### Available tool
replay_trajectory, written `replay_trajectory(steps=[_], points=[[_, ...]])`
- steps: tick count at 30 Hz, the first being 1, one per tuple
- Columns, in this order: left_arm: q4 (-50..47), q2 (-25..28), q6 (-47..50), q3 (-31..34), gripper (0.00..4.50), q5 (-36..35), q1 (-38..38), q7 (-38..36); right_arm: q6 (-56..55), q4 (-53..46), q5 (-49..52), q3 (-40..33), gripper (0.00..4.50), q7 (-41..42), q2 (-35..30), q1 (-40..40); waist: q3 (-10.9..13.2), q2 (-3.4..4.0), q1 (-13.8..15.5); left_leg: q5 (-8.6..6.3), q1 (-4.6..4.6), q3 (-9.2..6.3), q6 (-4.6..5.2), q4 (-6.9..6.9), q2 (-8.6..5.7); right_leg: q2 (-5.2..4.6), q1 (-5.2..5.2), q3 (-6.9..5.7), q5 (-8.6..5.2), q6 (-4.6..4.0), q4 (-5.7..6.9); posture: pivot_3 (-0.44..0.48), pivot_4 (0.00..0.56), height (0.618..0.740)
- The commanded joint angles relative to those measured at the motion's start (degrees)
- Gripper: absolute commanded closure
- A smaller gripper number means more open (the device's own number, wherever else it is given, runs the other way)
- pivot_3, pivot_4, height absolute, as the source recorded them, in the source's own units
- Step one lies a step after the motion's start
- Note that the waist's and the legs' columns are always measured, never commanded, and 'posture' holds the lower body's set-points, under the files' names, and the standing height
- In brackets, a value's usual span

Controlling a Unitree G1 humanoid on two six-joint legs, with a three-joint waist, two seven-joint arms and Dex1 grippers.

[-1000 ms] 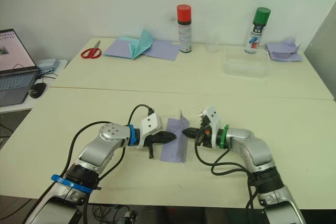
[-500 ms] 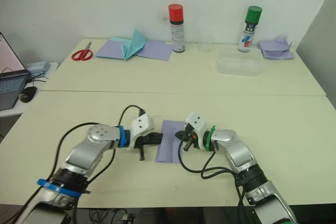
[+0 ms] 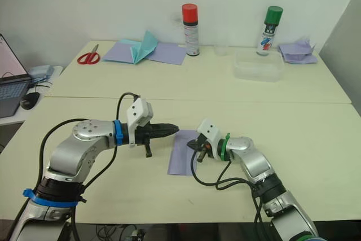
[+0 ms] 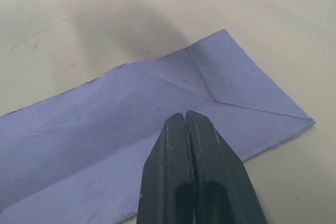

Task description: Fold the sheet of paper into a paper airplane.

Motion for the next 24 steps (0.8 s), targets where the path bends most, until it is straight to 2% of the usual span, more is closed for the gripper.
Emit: replay_trajectory(steps=[1,4,9,14,18,24], points=[[0.84,0.18,-2.46,-4.99,4.50,4.10,1.56,0.52,0.66,1.40,-1.25,0.23,4.45,-0.28,-0.25,0.36,0.00,0.00,0.00,0.00,0.00,0.00,0.00,0.00,0.00,0.00,0.00,0.01,0.00,0.00,0.00,0.000,0.150,0.740],[2.27,0.78,-3.42,-7.70,4.50,6.44,2.94,0.39,0.84,0.81,-1.00,-0.49,4.45,-0.72,-0.42,0.49,0.00,0.00,0.00,0.00,0.00,0.01,0.00,-0.01,0.02,0.00,0.00,0.04,0.00,0.00,-0.02,0.000,0.150,0.740],[6.78,0.84,-7.48,-10.48,4.50,10.36,3.22,0.82,-5.22,-1.32,2.93,-4.42,4.45,0.44,1.15,1.61,0.01,0.00,0.23,0.00,-0.03,-0.01,0.00,0.00,0.00,-0.02,-0.01,0.02,0.00,0.00,-0.03,0.000,0.150,0.740],[11.33,-0.51,-10.80,-11.28,4.50,12.06,1.68,1.03,-8.01,2.67,-1.39,-2.53,4.45,0.66,-0.29,0.40,0.01,0.00,0.56,0.00,-0.02,0.01,0.01,0.02,-0.02,-0.02,0.00,0.02,0.00,0.00,-0.03,0.000,0.150,0.740],[13.50,-1.49,-12.08,-11.68,4.50,12.52,0.91,0.71,-6.77,2.52,-2.82,0.55,4.45,5.86,-3.78,1.50,-0.01,0.01,0.98,-0.01,0.00,0.04,0.02,0.02,-0.03,-0.02,0.01,0.02,0.00,0.00,-0.04,0.000,0.150,0.740],[14.72,-1.62,-12.90,-11.90,4.50,12.84,1.00,0.34,1.19,-6.16,0.99,3.19,4.45,15.10,-9.62,5.98,-0.12,-0.01,1.19,-0.01,0.03,0.00,0.03,0.03,-0.02,-0.02,0.08,0.02,0.00,0.00,-0.07,0.000,0.150,0.740]])
